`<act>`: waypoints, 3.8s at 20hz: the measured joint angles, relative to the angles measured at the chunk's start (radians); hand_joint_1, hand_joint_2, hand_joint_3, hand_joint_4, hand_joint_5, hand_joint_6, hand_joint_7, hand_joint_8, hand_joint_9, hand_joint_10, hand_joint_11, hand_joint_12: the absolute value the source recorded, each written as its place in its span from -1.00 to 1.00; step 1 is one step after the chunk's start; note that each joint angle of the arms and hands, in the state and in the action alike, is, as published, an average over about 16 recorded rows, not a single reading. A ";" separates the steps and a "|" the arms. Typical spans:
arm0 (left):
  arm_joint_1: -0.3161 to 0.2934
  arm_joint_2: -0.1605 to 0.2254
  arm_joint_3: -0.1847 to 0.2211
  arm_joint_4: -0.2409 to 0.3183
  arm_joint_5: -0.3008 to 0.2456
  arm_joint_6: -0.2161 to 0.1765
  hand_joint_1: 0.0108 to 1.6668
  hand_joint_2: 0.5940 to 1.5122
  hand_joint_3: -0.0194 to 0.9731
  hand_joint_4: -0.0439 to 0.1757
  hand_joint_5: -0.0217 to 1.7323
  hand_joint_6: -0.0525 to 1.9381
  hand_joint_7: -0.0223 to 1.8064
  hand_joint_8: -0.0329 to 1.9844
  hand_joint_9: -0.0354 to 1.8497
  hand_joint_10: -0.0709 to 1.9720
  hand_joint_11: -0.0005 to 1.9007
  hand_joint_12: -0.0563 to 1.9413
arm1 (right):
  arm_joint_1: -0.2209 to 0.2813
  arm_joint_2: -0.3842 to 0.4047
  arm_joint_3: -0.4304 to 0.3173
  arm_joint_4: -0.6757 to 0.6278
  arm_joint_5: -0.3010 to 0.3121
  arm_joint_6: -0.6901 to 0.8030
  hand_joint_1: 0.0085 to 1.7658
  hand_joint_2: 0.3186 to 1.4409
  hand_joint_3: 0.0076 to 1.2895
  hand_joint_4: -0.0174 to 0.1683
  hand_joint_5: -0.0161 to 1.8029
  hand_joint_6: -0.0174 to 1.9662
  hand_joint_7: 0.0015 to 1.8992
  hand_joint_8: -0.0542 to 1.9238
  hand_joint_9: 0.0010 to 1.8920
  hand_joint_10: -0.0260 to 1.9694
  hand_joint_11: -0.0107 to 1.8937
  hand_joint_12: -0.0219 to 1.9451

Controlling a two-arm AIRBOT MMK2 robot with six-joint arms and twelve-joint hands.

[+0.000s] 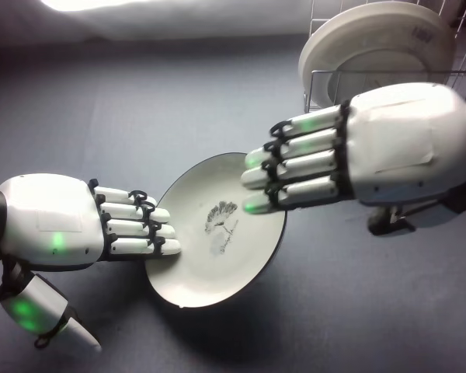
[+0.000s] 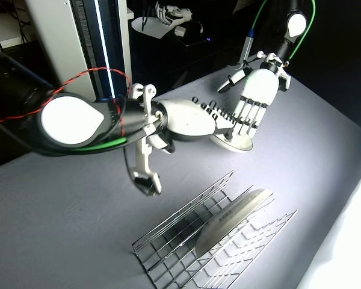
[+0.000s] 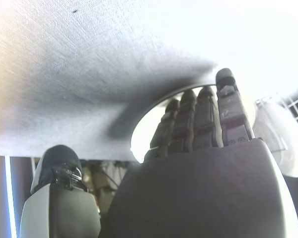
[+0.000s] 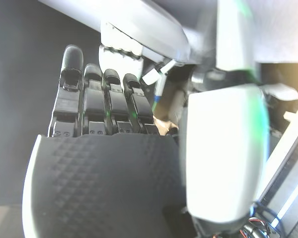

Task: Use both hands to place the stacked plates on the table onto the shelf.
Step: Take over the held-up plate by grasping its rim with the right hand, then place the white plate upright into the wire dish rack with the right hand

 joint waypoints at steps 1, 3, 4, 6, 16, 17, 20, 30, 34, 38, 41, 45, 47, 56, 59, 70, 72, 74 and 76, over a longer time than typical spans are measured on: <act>0.002 0.001 -0.001 -0.001 0.001 -0.001 -0.99 -0.09 -0.92 -0.71 -1.00 -0.99 -0.99 -0.99 -0.99 -0.98 -0.97 -0.90 | -0.002 -0.009 -0.004 0.002 -0.011 0.001 0.31 0.07 -0.99 -0.78 -0.88 -0.95 -0.92 -0.95 -0.90 -0.96 -0.97 -0.27; 0.004 0.002 -0.003 -0.003 0.003 -0.003 -0.99 -0.10 -0.92 -0.71 -1.00 -0.99 -0.99 -0.99 -0.99 -0.98 -0.97 -0.90 | -0.006 -0.029 -0.010 0.007 -0.034 0.002 0.36 0.08 -0.99 -0.78 -0.85 -0.95 -0.90 -0.95 -0.87 -0.95 -0.97 -0.14; 0.005 0.003 -0.004 -0.003 0.004 -0.004 -0.99 -0.10 -0.92 -0.71 -1.00 -0.99 -0.99 -0.99 -0.99 -0.98 -0.97 -0.90 | -0.008 -0.041 -0.011 0.009 -0.046 0.002 0.38 0.09 -0.99 -0.78 -0.83 -0.95 -0.88 -0.95 -0.85 -0.94 -0.97 -0.09; 0.005 0.003 -0.004 -0.003 0.004 -0.005 -1.00 -0.10 -0.92 -0.71 -1.00 -0.99 -0.99 -0.99 -0.99 -0.98 -0.97 -0.90 | -0.011 -0.068 -0.009 0.015 -0.070 0.003 0.42 0.09 -0.99 -0.78 -0.80 -0.95 -0.85 -0.94 -0.82 -0.94 -0.97 -0.01; 0.004 0.003 -0.002 -0.002 0.003 -0.007 -0.99 -0.09 -0.92 -0.71 -1.00 -0.99 -0.99 -0.99 -0.99 -0.98 -0.97 -0.90 | -0.024 -0.215 0.050 0.045 -0.177 0.005 0.50 0.13 -0.99 -0.78 -0.66 -0.95 -0.72 -0.94 -0.69 -0.92 -0.97 0.18; 0.004 0.003 -0.001 -0.002 0.003 -0.007 -1.00 -0.09 -0.92 -0.71 -1.00 -0.99 -0.99 -0.99 -0.99 -0.98 -0.97 -0.90 | -0.024 -0.228 0.058 0.047 -0.183 0.005 0.51 0.13 -0.99 -0.78 -0.65 -0.95 -0.71 -0.94 -0.68 -0.92 -0.97 0.20; 0.003 0.003 -0.001 0.000 0.003 -0.007 -0.99 -0.09 -0.92 -0.71 -1.00 -0.99 -0.99 -0.99 -0.99 -0.98 -0.97 -0.90 | -0.024 -0.261 0.079 0.054 -0.198 0.005 0.53 0.15 -0.99 -0.78 -0.60 -0.95 -0.66 -0.94 -0.64 -0.92 -0.96 0.26; 0.001 0.003 0.001 0.006 0.000 -0.007 -0.99 -0.09 -0.92 -0.71 -1.00 -0.99 -0.99 -0.99 -0.99 -0.98 -0.97 -0.91 | -0.028 -0.306 0.111 0.080 -0.190 0.003 0.56 0.22 -0.99 -0.81 -0.32 -0.81 -0.35 -0.83 -0.35 -0.77 -0.64 0.37; -0.008 0.006 -0.001 0.017 0.000 -0.010 -0.99 -0.09 -0.92 -0.71 -1.00 -0.99 -0.99 -0.99 -0.99 -0.98 -0.97 -0.92 | -0.030 -0.309 0.114 0.089 -0.175 0.001 0.55 0.20 -0.99 -0.83 -0.21 -0.64 -0.22 -0.71 -0.23 -0.56 -0.42 0.36; -0.035 0.019 -0.008 0.037 -0.007 -0.013 -0.99 -0.08 -0.92 -0.70 -1.00 -0.99 -0.99 -0.98 -0.98 -0.98 -0.98 -0.93 | -0.029 -0.305 0.113 0.095 -0.163 0.001 0.53 0.16 -0.99 -0.85 -0.15 -0.47 -0.13 -0.58 -0.14 -0.32 -0.22 0.35; -0.072 0.039 -0.015 0.053 -0.018 -0.018 -0.99 -0.08 -0.92 -0.67 -0.99 -0.98 -0.98 -0.98 -0.97 -0.98 -0.98 -0.93 | -0.023 -0.293 0.109 0.107 -0.157 0.001 0.52 0.13 -0.99 -0.85 -0.13 -0.35 -0.08 -0.48 -0.09 -0.15 -0.09 0.31; -0.132 0.074 -0.023 0.074 -0.040 -0.028 -0.99 -0.08 -0.92 -0.64 -0.99 -0.96 -0.98 -0.97 -0.96 -0.98 -0.98 -0.94 | -0.010 -0.266 0.095 0.139 -0.158 0.003 0.52 0.11 -0.99 -0.82 -0.10 -0.25 -0.04 -0.42 -0.05 -0.01 -0.02 0.25; -0.166 0.096 -0.027 0.085 -0.056 -0.035 -0.99 -0.08 -0.92 -0.63 -0.98 -0.96 -0.97 -0.97 -0.95 -0.98 -0.99 -0.94 | -0.002 -0.247 0.082 0.163 -0.162 0.003 0.52 0.11 -0.99 -0.82 -0.09 -0.23 -0.02 -0.40 -0.02 0.01 -0.01 0.24; -0.289 0.194 -0.007 0.080 -0.132 -0.087 -1.00 -0.08 -0.92 -0.61 -0.97 -0.93 -0.96 -0.97 -0.94 -0.98 -0.98 -0.94 | 0.046 -0.136 -0.012 0.329 -0.181 0.006 0.53 0.12 -0.99 -0.82 0.03 -0.10 0.11 -0.33 0.06 0.04 0.00 0.23; -0.309 0.217 0.006 0.071 -0.154 -0.103 -1.00 -0.08 -0.92 -0.61 -0.96 -0.93 -0.96 -0.97 -0.94 -0.98 -0.98 -0.94 | 0.062 -0.099 -0.046 0.400 -0.188 0.006 0.53 0.12 -0.99 -0.84 0.06 -0.06 0.14 -0.30 0.07 0.04 0.00 0.25; -0.336 0.253 0.050 0.041 -0.203 -0.124 -1.00 -0.08 -0.92 -0.61 -0.95 -0.93 -0.96 -0.97 -0.94 -0.98 -0.98 -0.94 | 0.147 0.004 -0.139 0.751 -0.210 0.013 0.55 0.13 -0.99 -0.83 0.10 -0.02 0.19 -0.27 0.06 0.06 -0.02 0.28; -0.338 0.253 0.055 0.041 -0.209 -0.124 -1.00 -0.08 -0.92 -0.61 -0.95 -0.93 -0.96 -0.97 -0.94 -0.98 -0.98 -0.94 | 0.164 0.019 -0.150 0.829 -0.217 0.014 0.55 0.13 -0.99 -0.83 0.10 -0.02 0.19 -0.26 0.06 0.06 -0.02 0.28; -0.340 0.252 0.060 0.042 -0.214 -0.124 -1.00 -0.08 -0.92 -0.61 -0.95 -0.93 -0.96 -0.97 -0.94 -0.98 -0.98 -0.94 | 0.180 0.033 -0.160 0.906 -0.225 0.016 0.55 0.13 -0.99 -0.83 0.10 -0.02 0.19 -0.26 0.06 0.05 -0.02 0.28; -0.340 0.250 0.063 0.043 -0.218 -0.124 -1.00 -0.08 -0.92 -0.61 -0.95 -0.93 -0.96 -0.97 -0.94 -0.98 -0.98 -0.94 | 0.193 0.046 -0.167 0.978 -0.233 0.017 0.56 0.13 -0.99 -0.83 0.09 -0.01 0.19 -0.26 0.06 0.05 -0.02 0.27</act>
